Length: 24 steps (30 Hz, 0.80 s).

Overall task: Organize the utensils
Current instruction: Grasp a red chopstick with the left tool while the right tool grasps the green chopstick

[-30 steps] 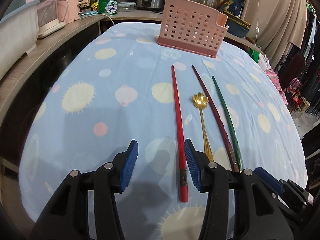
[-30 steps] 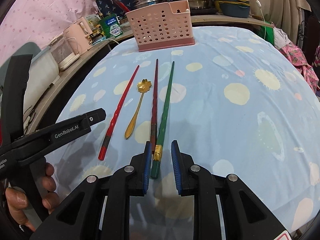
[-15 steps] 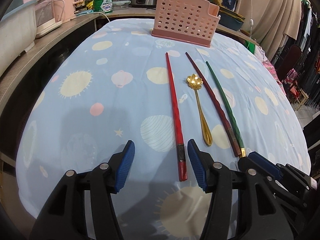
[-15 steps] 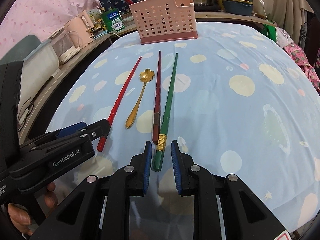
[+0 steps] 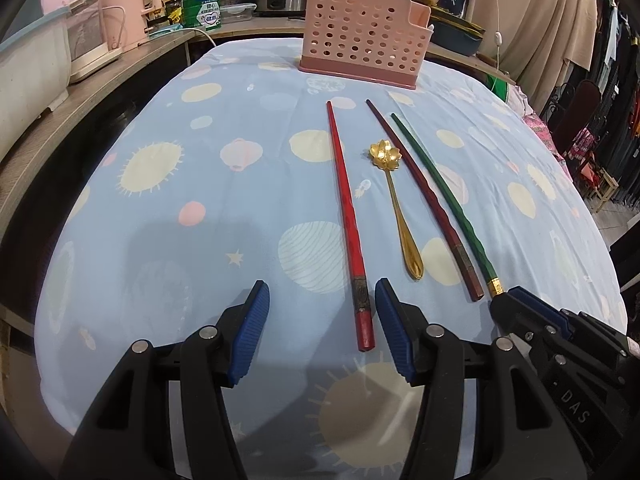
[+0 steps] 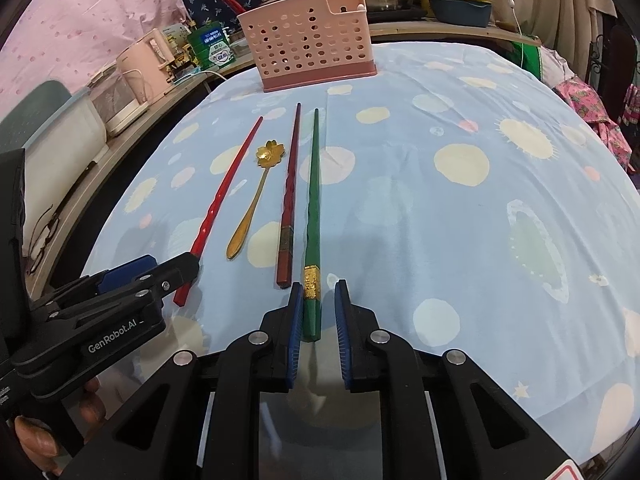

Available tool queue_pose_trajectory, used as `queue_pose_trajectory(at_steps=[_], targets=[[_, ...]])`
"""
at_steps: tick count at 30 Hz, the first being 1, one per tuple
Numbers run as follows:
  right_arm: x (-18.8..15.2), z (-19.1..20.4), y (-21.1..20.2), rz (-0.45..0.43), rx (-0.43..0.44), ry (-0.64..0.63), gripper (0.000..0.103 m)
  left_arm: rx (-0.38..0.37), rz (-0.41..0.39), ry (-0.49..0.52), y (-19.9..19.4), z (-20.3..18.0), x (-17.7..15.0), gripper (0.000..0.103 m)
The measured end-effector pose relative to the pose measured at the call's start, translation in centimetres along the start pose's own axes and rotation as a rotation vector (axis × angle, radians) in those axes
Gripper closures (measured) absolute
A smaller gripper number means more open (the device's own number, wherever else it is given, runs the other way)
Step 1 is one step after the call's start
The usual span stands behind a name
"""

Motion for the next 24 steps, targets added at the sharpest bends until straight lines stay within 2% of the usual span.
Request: queue_pose_trajectory(at_steps=[7, 15, 17, 22, 24], targets=[[0.15, -0.28, 0.12, -0.004, -0.009, -0.001, 0.090, 0.011, -0.009, 0.018, 0.01, -0.21, -0.09, 0.052], [0.27, -0.23, 0.21, -0.013, -0.017, -0.013, 0.093, -0.013, -0.012, 0.030, 0.00, -0.53, -0.12, 0.078], [0.32, -0.34, 0.21, -0.014, -0.014, -0.008, 0.094, -0.024, -0.010, 0.030, 0.02, -0.64, -0.14, 0.088], [0.36, -0.33, 0.17, -0.018, -0.012, -0.008, 0.095, -0.050, -0.005, 0.019, -0.03, -0.70, -0.15, 0.096], [0.39, -0.40, 0.07, -0.020, -0.010, -0.004, 0.095, -0.059, -0.001, 0.010, -0.08, -0.61, -0.13, 0.096]])
Point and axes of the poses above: each gripper's, at about its wrist camera, not at the fingertips, and y roughly the way its jaws point, z to its left, x to its top, the point moved 6 cm from there along y, roughly the way its jaws point, and after that the axes turned 1 degree about -x, right-handed, at the moved point
